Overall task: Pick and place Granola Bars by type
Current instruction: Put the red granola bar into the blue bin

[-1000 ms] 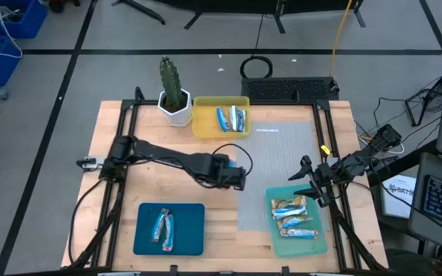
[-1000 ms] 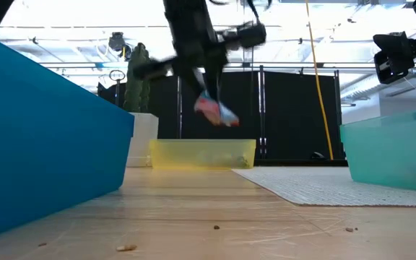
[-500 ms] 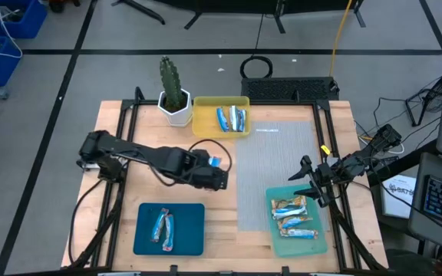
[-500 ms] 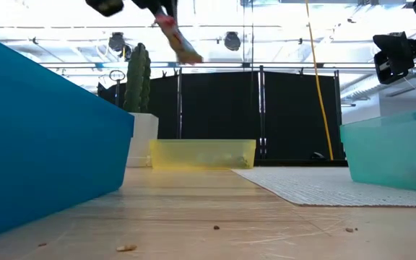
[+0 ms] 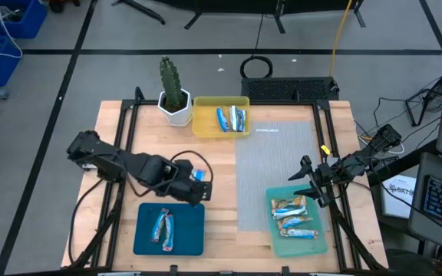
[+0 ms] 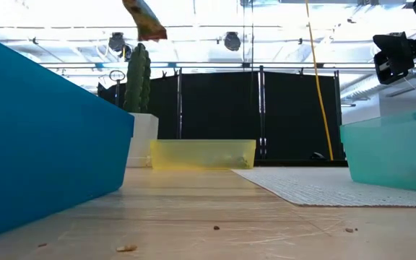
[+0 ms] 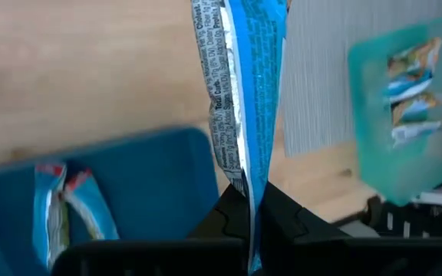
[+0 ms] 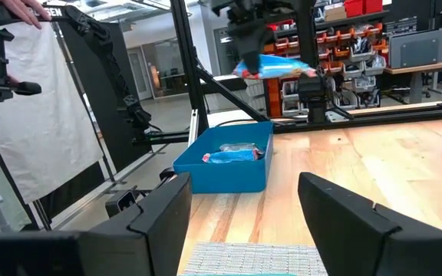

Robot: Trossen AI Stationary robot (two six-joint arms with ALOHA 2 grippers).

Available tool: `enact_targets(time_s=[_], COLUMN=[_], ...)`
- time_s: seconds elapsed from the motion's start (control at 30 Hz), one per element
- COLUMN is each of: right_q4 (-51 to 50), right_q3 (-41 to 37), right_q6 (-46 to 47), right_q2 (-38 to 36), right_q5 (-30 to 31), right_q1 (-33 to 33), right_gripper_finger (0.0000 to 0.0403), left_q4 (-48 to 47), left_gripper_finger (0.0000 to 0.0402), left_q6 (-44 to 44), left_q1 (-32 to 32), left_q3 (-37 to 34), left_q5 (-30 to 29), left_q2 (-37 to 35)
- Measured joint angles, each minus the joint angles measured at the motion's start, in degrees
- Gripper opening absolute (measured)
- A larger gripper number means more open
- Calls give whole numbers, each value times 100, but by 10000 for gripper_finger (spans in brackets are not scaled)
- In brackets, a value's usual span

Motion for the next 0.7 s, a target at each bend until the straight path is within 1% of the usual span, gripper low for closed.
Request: enact_targets(time_s=[0.17,0.4,0.57,0.7], right_q4=[2,1,2,0], right_q3=[-1,0,1,-1], right_q6=[0,0,0,0], right_q2=[0,0,0,0], right_q5=[0,0,0,0], right_q1=[1,1,1,1], right_gripper_finger=[232,229,229,231], left_q4=[-191,-622,-796,-886], left_gripper_finger=[7,7,7,7], left_q6=[-609,-1906,-2492,-2789], left_q1=[-505,-1207,-1508,-1660], left_q3=[2,0,0,0], left_q5=[141,99,85,79], left_q2=[-95,121,334,560])
